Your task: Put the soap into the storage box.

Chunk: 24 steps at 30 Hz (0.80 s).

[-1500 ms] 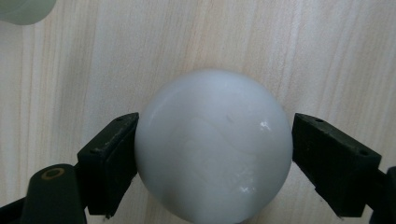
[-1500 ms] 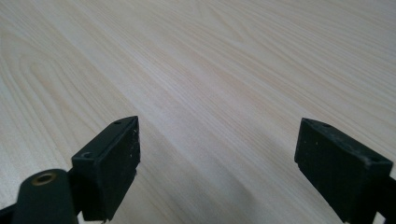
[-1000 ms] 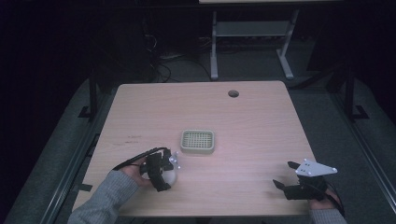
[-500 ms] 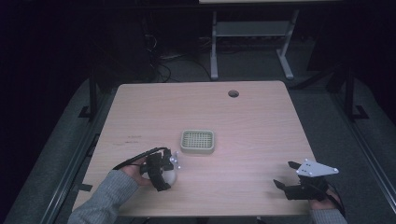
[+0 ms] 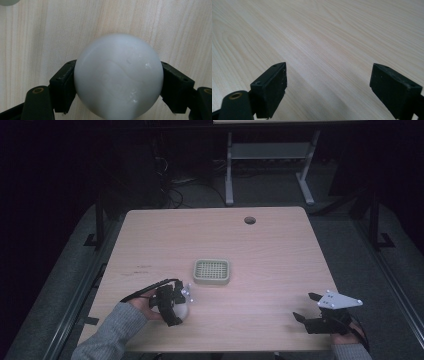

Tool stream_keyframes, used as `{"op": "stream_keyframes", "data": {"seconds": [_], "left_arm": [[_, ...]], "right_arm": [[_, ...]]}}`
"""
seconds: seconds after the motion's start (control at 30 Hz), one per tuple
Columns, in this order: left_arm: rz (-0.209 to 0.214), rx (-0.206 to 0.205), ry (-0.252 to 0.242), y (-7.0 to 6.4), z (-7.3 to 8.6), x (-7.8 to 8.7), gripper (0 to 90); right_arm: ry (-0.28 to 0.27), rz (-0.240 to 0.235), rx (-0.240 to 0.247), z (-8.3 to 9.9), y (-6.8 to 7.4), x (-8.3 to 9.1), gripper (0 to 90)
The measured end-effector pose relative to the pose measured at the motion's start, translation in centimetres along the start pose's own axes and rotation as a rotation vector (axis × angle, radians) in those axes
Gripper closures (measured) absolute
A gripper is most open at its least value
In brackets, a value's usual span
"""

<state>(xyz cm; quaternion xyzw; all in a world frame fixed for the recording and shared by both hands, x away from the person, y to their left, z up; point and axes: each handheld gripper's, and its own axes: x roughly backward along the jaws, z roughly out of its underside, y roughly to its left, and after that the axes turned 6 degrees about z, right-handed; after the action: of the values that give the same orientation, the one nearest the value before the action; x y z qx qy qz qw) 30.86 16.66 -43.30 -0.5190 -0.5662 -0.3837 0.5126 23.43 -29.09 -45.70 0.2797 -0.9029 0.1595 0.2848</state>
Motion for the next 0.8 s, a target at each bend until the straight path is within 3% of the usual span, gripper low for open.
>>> {"op": "stream_keyframes", "data": {"seconds": [0.3,0.8], "left_arm": [[-0.007,-0.019,-0.001,0.0,-0.5,0.8,23.6],[0.013,-0.003,-0.012,1.0,-0.8,1.2,23.7]], "right_arm": [[0.01,-0.004,-0.002,-0.1,0.1,-0.1,13.7],[0.014,-0.01,0.002,-0.1,0.2,-0.3,13.7]]}}
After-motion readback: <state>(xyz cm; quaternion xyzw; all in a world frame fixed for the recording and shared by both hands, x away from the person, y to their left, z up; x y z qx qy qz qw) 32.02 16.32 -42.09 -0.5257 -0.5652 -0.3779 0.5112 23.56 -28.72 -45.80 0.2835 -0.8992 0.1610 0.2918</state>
